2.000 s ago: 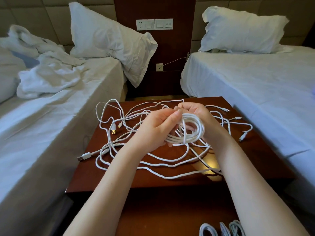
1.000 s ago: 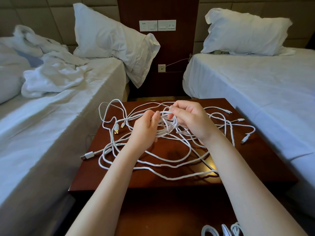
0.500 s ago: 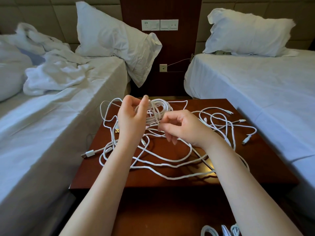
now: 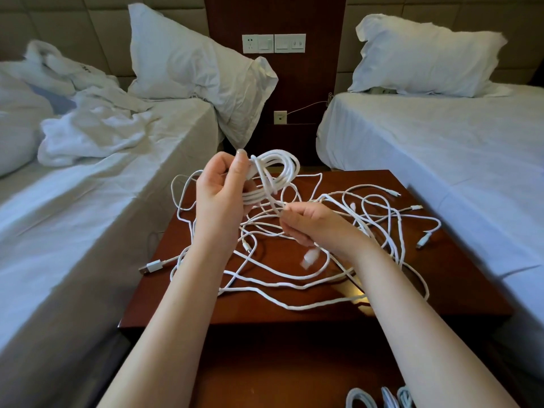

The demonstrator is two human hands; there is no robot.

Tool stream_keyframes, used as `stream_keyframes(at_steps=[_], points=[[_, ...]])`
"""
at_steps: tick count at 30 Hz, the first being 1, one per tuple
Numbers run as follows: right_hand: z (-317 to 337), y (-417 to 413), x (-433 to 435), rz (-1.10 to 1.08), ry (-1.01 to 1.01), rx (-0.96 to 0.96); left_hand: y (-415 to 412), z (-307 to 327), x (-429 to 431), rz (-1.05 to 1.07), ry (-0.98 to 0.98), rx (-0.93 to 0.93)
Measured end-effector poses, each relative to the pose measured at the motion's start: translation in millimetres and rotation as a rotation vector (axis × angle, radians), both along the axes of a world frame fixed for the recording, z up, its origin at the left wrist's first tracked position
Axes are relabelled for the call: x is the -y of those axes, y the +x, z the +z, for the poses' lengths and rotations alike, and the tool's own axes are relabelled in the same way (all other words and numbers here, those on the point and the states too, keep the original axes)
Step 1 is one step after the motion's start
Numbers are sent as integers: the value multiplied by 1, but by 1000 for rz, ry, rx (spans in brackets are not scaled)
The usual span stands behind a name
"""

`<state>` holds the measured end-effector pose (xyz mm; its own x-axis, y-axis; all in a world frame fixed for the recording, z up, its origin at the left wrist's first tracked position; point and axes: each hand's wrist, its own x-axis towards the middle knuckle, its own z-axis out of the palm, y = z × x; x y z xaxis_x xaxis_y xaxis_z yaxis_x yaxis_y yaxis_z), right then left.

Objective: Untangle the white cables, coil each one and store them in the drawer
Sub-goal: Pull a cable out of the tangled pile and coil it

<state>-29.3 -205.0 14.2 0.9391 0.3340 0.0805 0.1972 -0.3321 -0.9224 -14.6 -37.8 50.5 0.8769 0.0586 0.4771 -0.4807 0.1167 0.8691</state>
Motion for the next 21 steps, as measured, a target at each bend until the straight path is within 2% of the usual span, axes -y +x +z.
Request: stream_keyframes(at_steps=[6, 11, 13, 15, 16, 19, 21], points=[[-13, 4, 0, -34, 20, -17, -4, 2, 4, -60, 73, 19], [-13, 7, 3, -191, 33, 40, -7, -3, 10, -192, 188, 22], [-6, 10, 4, -222, 132, 26, -10, -6, 16, -250, 240, 31], [1, 11, 6, -296, 287, -93, -12, -9, 23, -282, 322, 44], [1, 12, 10, -313, 303, -108, -13, -9, 25, -290, 370, 51], [2, 6, 20, -344, 131, 98, -15, -10, 26, -310, 478, 49], [6, 1, 24, -341, 124, 182, -16, -10, 26, -332, 540, 39]])
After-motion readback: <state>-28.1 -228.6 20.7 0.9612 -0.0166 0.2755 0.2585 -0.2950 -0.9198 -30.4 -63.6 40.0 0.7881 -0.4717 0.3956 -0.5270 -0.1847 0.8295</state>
